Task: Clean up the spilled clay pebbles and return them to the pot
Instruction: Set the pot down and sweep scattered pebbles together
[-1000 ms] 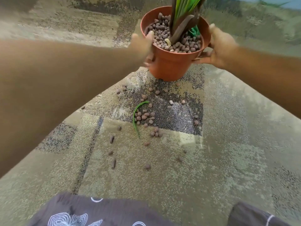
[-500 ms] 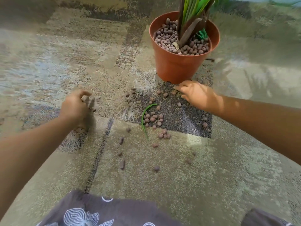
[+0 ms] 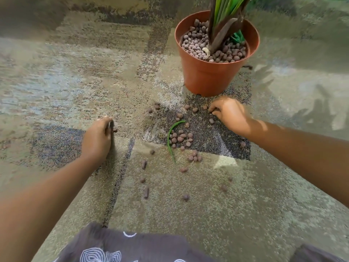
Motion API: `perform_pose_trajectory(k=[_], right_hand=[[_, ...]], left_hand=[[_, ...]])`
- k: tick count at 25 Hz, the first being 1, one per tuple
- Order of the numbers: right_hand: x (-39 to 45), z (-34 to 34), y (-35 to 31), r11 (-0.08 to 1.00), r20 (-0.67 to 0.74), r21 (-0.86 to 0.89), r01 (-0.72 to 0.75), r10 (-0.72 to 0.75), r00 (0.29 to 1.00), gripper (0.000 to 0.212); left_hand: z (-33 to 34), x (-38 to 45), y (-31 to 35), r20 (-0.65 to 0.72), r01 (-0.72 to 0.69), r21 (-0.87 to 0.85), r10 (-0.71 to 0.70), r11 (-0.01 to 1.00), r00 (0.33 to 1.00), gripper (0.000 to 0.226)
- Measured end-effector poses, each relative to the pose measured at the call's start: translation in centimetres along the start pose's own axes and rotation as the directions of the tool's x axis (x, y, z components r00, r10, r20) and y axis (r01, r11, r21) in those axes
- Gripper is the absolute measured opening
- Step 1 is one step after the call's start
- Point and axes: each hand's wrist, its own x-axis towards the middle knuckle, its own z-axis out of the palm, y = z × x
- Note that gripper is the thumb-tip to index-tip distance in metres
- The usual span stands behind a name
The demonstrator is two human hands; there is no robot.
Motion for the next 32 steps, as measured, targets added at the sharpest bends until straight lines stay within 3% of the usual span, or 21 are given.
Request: perform_pose_trajectory(k=[4, 7, 10, 13, 17, 22, 25, 27, 30, 32], right_hand=[[0.2, 0.0, -2.1, 0.996, 0.101, 0.077, -0.054, 0.046, 0.994, 0.038], [1.0, 0.1, -3.9, 0.995, 0.21, -0.097, -0.011, 0.031, 0.977, 0.05], [1.9, -0.1, -4.1, 0.973, 0.287, -0.229, 0.023, 0.045, 0.957, 0.04], [1.5, -0.3, -2.8, 0.989, 0.138, -0.08, -0.126, 0.136, 0.981, 0.019], [0.2, 0.1, -1.3, 0.975, -0.037, 0.109, -0.195, 0.2, 0.979, 0.01], [-1.8, -0.4, -1.2, 0.943, -0.042, 0.276, -0.188, 0.207, 0.978, 0.027], [-2.5, -1.7, -1.7, 0.908, -0.107, 0.359, -0.215, 0.269, 0.957, 0.012], [-2.9, -3.3, -2.2, 0.908, -0.157, 0.382, -0.169, 0.244, 0.957, 0.011], [-2.6, -7.2, -3.9, 0.943, -0.333, 0.334, 0.002, 0.116, 0.936, 0.016], [-1.2, -10.0, -4.7, 0.958, -0.436, 0.274, 0.083, 0.046, 0.899, 0.017]], left_hand=[[0.1, -1.7, -1.5, 0.004, 0.162, 0.023, -0.162, 0.987, 0.987, 0.041], [-0.6, -2.3, -1.5, -0.007, 0.215, 0.003, -0.215, 0.977, 0.976, 0.047], [-1.5, -2.2, -0.9, -0.086, 0.166, 0.02, -0.164, 0.986, 0.983, 0.032], [-1.8, -2.1, -0.1, -0.054, 0.063, 0.054, -0.06, 0.997, 0.997, 0.019], [-1.0, -2.0, 2.0, -0.038, 0.083, -0.09, -0.087, 0.992, 0.996, 0.02], [-0.3, -0.9, 2.5, 0.048, 0.059, -0.078, -0.055, 0.995, 0.997, 0.024], [-0.9, 0.2, 2.5, 0.104, -0.026, 0.047, 0.022, 0.999, 0.994, 0.018], [-1.6, 0.7, 3.4, 0.131, -0.015, 0.038, 0.01, 0.999, 0.991, 0.016], [-3.1, 1.9, 7.9, 0.166, 0.064, -0.178, -0.035, 0.982, 0.986, 0.016], [-4.3, 3.6, 12.9, 0.159, 0.029, -0.301, 0.021, 0.953, 0.987, 0.018]])
